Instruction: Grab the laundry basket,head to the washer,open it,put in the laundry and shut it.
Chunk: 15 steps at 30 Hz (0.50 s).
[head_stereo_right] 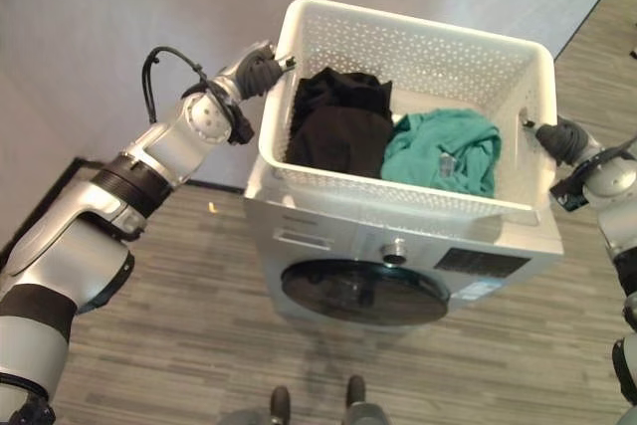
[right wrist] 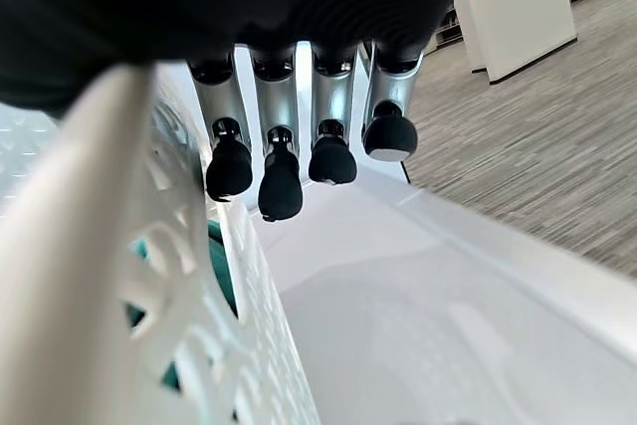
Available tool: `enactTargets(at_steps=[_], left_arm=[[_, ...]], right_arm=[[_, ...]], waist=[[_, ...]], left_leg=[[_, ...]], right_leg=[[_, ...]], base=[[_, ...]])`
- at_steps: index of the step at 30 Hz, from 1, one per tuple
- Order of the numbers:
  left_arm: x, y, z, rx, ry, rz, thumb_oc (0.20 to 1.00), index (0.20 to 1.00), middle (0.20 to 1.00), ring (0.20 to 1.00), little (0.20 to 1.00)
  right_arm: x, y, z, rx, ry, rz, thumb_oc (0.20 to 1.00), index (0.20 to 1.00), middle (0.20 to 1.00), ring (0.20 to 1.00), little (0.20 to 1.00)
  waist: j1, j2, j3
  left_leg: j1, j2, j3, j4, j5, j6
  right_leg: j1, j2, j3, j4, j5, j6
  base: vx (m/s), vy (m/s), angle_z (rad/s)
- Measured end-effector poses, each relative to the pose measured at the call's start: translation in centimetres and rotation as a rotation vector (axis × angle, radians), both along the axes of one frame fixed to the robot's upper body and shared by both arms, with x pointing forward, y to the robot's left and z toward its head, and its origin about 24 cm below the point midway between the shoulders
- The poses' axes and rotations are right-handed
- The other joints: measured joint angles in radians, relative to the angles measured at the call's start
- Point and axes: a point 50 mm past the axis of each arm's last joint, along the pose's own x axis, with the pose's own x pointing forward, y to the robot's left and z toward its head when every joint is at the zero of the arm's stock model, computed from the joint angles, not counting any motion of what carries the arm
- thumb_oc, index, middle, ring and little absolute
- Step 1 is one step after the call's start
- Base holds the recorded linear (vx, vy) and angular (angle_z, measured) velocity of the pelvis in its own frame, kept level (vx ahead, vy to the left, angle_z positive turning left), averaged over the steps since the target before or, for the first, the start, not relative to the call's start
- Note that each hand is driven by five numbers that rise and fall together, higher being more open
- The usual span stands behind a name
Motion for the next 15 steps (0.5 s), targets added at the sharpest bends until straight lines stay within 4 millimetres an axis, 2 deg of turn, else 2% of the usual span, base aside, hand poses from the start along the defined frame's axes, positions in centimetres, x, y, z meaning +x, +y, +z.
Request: enactTargets(at_steps=[6, 8, 11, 12, 13, 14, 15], left_arm=[[0.7, -1.7, 0.0, -0.021, 0.032, 0.017, 0.2, 0.2, 0.2, 0.2, 0.2], [0.7, -1.7, 0.1, -0.021, 0.028, 0.014, 0.2, 0.2, 0.2, 0.2, 0.2], [1.3, -1.1, 0.2, -0.023, 0.048, 0.077, 0.2, 0.2, 0.2, 0.2, 0.2], [1.3, -1.1, 0.2, -0.025, 0.047, 0.075, 0.2, 0.2, 0.2, 0.2, 0.2], [1.3, -1.1, 0.1, -0.023, 0.051, 0.074, 0.2, 0.2, 0.2, 0.2, 0.2], [1.3, -1.1, 0.1, -0.023, 0.052, 0.073, 0.47, 0.47, 0.47, 0.47, 0.47], [1.3, -1.2, 0.2, -0.024, 0.052, 0.072, 0.617, 0.617, 0.617, 0.617, 0.617]], right_arm=[[1.1, -0.7, 0.8, -0.059, 0.062, -0.065, 0.2, 0.2, 0.2, 0.2, 0.2], [1.1, -0.8, 1.1, -0.053, 0.054, -0.073, 0.2, 0.2, 0.2, 0.2, 0.2], [2.5, 0.4, 1.7, -0.065, 0.067, -0.074, 0.2, 0.2, 0.2, 0.2, 0.2], [2.5, 0.3, 1.8, -0.063, 0.065, -0.076, 0.391, 0.391, 0.391, 0.391, 0.391], [2.4, 0.3, 1.8, -0.059, 0.069, -0.074, 1.0, 1.0, 1.0, 1.0, 1.0], [2.4, 0.3, 1.8, -0.072, 0.072, -0.075, 1.0, 1.0, 1.0, 1.0, 1.0], [2.4, 0.3, 1.8, -0.085, 0.076, -0.076, 1.0, 1.0, 1.0, 1.0, 1.0]], waist=[[-0.002, 0.005, -0.002], [0.001, 0.006, -0.002], [-0.002, 0.01, -0.002], [-0.002, 0.013, -0.003], [0.0, 0.016, -0.004], [0.001, 0.018, -0.005], [0.001, 0.018, -0.005]], left_leg=[[-0.002, 0.033, -0.022, -0.02, 0.007, -0.034], [-0.003, 0.033, -0.022, -0.031, 0.012, -0.04], [-0.009, 0.034, -0.02, -0.034, 0.018, -0.049], [-0.01, 0.034, -0.022, -0.035, 0.019, -0.05], [-0.009, 0.037, -0.022, -0.035, 0.019, -0.052], [-0.01, 0.039, -0.023, -0.035, 0.02, -0.053], [-0.011, 0.04, -0.023, -0.035, 0.02, -0.053]], right_leg=[[0.002, 0.034, -0.022, -0.007, -0.014, -0.026], [0.001, 0.034, -0.022, -0.016, -0.014, -0.028], [0.0, 0.037, -0.019, -0.029, -0.013, -0.033], [0.0, 0.037, -0.02, -0.028, -0.013, -0.033], [0.0, 0.04, -0.02, -0.028, -0.012, -0.035], [0.0, 0.042, -0.021, -0.028, -0.012, -0.037], [0.0, 0.043, -0.021, -0.028, -0.012, -0.038]], base=[[0.03, -0.083, 0.11], [0.02, -0.071, 0.04], [0.03, -0.064, -0.03], [0.02, -0.018, 0.03], [0.03, -0.012, 0.04], [0.0, 0.0, 0.0], [0.0, 0.0, 0.0]])
